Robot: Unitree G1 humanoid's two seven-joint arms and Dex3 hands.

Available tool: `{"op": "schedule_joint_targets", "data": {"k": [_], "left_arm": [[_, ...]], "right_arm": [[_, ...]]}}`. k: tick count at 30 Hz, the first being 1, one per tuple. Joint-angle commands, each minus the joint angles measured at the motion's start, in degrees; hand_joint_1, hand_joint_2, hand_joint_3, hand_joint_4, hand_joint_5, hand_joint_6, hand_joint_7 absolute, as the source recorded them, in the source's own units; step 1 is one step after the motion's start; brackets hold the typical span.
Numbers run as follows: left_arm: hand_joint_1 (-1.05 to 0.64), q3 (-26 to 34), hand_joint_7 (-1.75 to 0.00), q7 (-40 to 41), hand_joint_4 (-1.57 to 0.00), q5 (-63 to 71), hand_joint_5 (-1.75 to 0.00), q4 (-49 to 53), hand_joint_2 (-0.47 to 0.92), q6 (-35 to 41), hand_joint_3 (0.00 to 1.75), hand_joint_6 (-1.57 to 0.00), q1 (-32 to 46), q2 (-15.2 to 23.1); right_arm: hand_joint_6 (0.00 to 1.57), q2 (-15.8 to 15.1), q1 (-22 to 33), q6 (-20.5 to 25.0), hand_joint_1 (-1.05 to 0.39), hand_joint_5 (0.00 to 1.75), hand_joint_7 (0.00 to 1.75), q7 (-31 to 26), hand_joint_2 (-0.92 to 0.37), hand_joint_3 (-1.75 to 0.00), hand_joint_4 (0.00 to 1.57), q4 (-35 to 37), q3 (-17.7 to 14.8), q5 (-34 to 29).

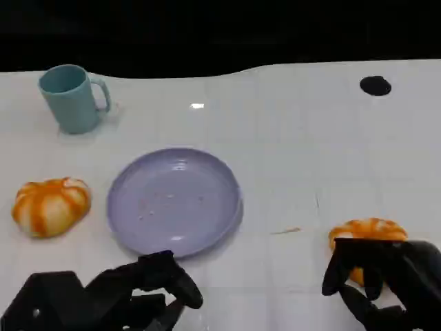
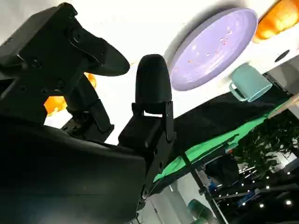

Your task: Grasp the bread from the table and place it into the plate.

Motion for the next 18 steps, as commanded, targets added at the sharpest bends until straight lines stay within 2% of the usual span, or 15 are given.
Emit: {"op": "schedule_joint_targets", "data": {"k": [1, 18], "left_arm": [[-0.34, 0.35, -1.53, -0.06, -0.68, 0.35, -1.75, -0.39, 0.84, 0.05, 0.70, -0.57, -0.11, 0.87], [-0.33, 0.47, -1.53, -0.01, -0.68, 0.13, -1.75, -0.37, 0.84, 0.19, 0.70, -0.57, -0.07, 0.80]], "right_arm": [[0.91, -0.14, 0.19, 0.47, -0.05, 1.71, 1.25, 0.05, -0.26, -1.29, 0.91, -0.40, 0.07, 0.05], [0.92, -0.15, 0.23, 0.63, -0.05, 1.70, 1.23, -0.09, -0.27, -1.27, 0.92, -0.40, 0.16, -0.11]]}}
